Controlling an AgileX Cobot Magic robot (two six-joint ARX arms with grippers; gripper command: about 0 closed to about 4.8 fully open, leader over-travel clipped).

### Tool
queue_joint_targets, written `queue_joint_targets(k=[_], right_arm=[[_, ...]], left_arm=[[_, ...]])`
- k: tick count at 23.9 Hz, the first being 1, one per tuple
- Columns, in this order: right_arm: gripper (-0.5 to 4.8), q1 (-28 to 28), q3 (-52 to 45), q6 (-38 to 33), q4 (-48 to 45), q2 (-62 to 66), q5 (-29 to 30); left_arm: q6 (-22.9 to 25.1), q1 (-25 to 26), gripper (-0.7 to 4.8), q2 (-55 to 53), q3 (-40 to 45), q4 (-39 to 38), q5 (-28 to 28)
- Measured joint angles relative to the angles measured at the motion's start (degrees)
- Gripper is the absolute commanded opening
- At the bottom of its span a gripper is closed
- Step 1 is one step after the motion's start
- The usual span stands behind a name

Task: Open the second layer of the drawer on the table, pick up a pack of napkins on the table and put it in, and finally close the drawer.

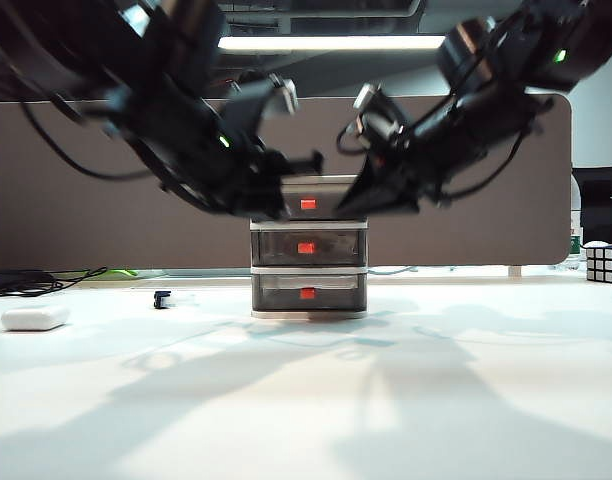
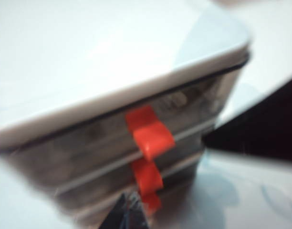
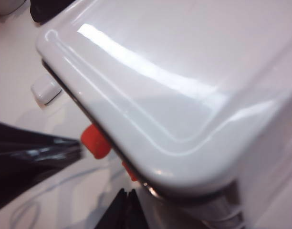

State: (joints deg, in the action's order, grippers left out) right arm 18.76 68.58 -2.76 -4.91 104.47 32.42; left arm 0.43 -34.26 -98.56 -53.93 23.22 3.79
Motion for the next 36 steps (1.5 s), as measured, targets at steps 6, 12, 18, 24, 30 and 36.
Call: queue_joint_targets(k=[6,12,18,24,30,36], right_arm=[[-0.05,-0.04,-1.66,4.46,-0.5,-13.38,-1.97],[-0.04,0.0,-14.71,5.2,1.4,-32.04,-4.02],[-0.04,0.02,-32.15,5.22,2.47,-56.48,-8.72],[-0.05,0.07,-43.25,4.48,6.82,-75.14,-12.02],[-0.04,0.24,-50.82,3.17,13.68,-92.26,-16.0],[-0.04,0.33,-56.5,2.05,17.51,-103.84,-21.35]], left_arm=[[0.0,0.0,-0.06,19.91,15.1,-3.06,0.98],[-0.02,-0.07,-0.06,45.9,24.92,-14.73,2.89],[-2.12,-0.79,-0.06,71.76,31.76,-27.87,6.58],[-6.1,-0.83,-0.06,93.15,38.36,-34.07,7.02],[-9.55,-1.51,-0.06,97.9,41.51,-38.45,8.0],[-10.19,-1.49,-0.06,98.33,44.28,-37.22,12.61]])
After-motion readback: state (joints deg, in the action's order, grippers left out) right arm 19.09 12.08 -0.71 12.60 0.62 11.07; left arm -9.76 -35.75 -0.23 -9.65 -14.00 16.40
